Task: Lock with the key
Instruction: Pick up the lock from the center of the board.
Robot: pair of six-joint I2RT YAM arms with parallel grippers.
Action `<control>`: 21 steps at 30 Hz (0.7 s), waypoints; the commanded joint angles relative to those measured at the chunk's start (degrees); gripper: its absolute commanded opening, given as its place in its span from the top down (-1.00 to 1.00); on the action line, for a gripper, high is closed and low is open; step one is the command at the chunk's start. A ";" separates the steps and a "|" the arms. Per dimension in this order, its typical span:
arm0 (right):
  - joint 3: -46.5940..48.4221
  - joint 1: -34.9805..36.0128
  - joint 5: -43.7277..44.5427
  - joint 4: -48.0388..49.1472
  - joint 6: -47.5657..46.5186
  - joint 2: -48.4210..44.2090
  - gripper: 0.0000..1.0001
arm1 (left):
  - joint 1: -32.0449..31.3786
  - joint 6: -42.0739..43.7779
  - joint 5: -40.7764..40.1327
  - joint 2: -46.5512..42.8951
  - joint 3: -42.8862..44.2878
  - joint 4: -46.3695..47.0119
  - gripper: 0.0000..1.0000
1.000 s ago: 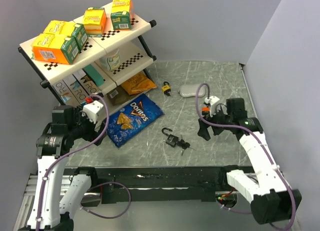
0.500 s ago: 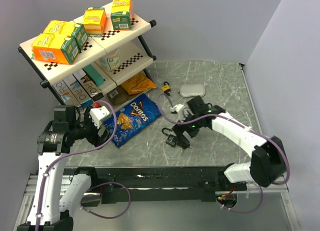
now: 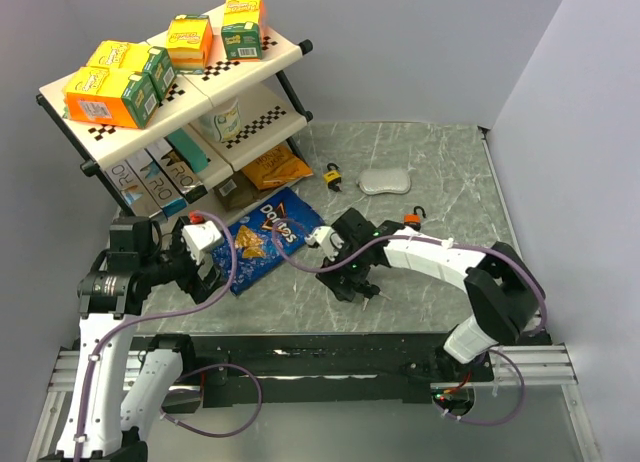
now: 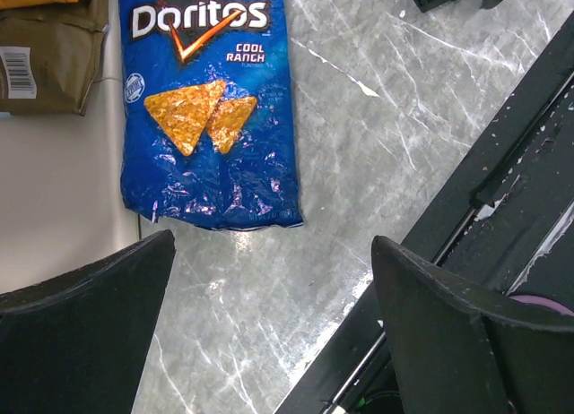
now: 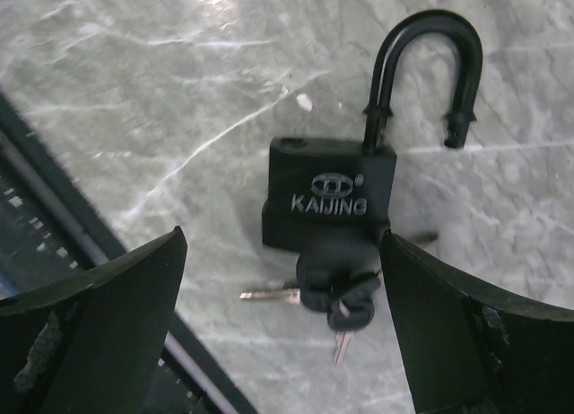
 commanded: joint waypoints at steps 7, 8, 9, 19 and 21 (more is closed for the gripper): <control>0.30 2.33 6.38 6.62 -0.52 5.28 -0.91 | 0.12 1.62 1.86 -0.90 -1.28 3.12 -0.93; 0.04 2.50 7.00 7.06 -0.60 5.64 -0.91 | 0.03 1.53 1.86 -1.16 -1.37 3.29 -0.93; 0.04 2.77 7.61 7.24 -0.78 5.90 -0.91 | 0.12 1.18 1.86 -1.34 -1.55 3.73 -0.93; -1.90 3.56 8.06 7.42 -0.87 7.49 -0.53 | 0.12 2.41 3.44 -1.86 -2.07 3.73 -0.93; -1.46 2.51 6.23 6.45 -0.78 6.53 -0.33 | 0.12 3.46 5.19 -2.30 -2.25 3.56 -0.93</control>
